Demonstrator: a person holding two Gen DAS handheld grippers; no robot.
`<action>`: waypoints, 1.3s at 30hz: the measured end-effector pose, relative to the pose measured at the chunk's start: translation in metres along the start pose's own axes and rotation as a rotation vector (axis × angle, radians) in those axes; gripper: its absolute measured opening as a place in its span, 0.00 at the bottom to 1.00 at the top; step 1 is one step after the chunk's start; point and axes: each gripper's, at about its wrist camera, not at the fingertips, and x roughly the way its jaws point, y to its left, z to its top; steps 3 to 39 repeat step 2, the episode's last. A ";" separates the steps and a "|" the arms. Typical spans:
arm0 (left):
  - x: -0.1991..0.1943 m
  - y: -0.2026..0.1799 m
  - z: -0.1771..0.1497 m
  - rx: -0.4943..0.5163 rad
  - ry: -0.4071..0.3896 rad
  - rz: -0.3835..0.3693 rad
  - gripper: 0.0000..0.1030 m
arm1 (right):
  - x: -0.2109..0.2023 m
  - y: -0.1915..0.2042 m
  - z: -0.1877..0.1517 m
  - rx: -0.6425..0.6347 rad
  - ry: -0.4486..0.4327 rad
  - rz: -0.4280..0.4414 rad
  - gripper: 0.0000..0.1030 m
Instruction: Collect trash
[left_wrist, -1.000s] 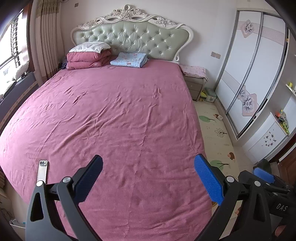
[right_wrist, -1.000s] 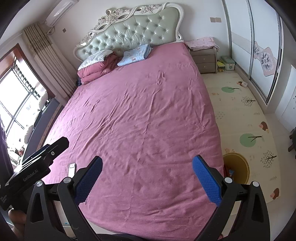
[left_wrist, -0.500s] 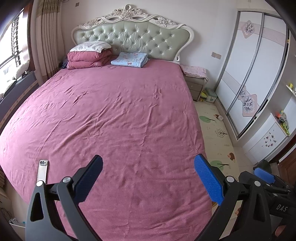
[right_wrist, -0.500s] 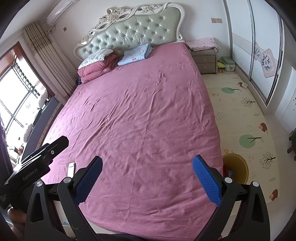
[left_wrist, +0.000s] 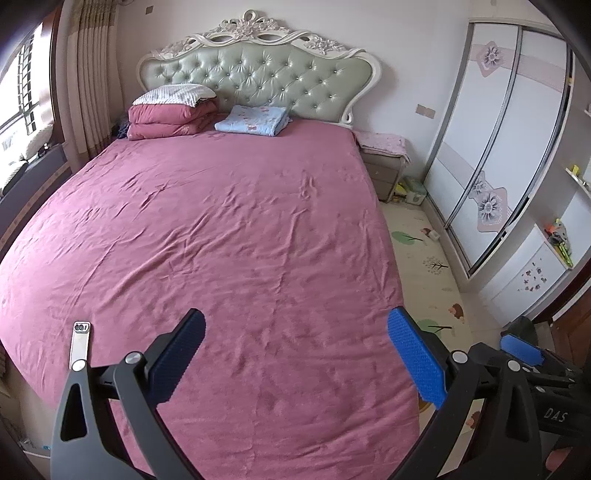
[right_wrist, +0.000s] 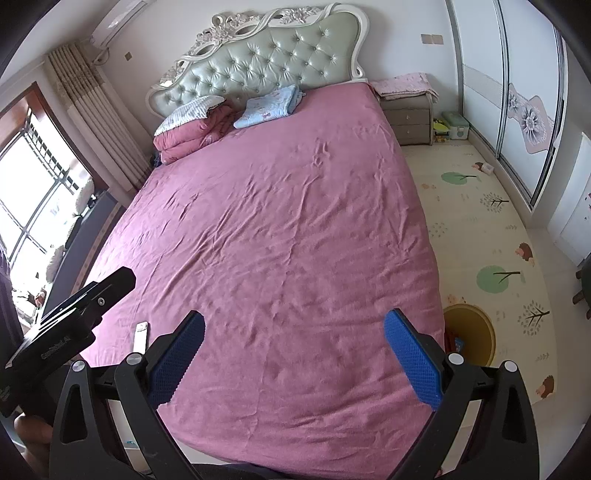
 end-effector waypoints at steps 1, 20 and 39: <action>0.000 -0.001 0.000 0.001 0.002 -0.004 0.96 | 0.001 -0.001 0.000 0.000 0.002 0.000 0.91; 0.000 -0.001 0.000 0.001 0.004 -0.006 0.96 | 0.001 -0.001 0.000 0.000 0.004 -0.001 0.91; 0.000 -0.001 0.000 0.001 0.004 -0.006 0.96 | 0.001 -0.001 0.000 0.000 0.004 -0.001 0.91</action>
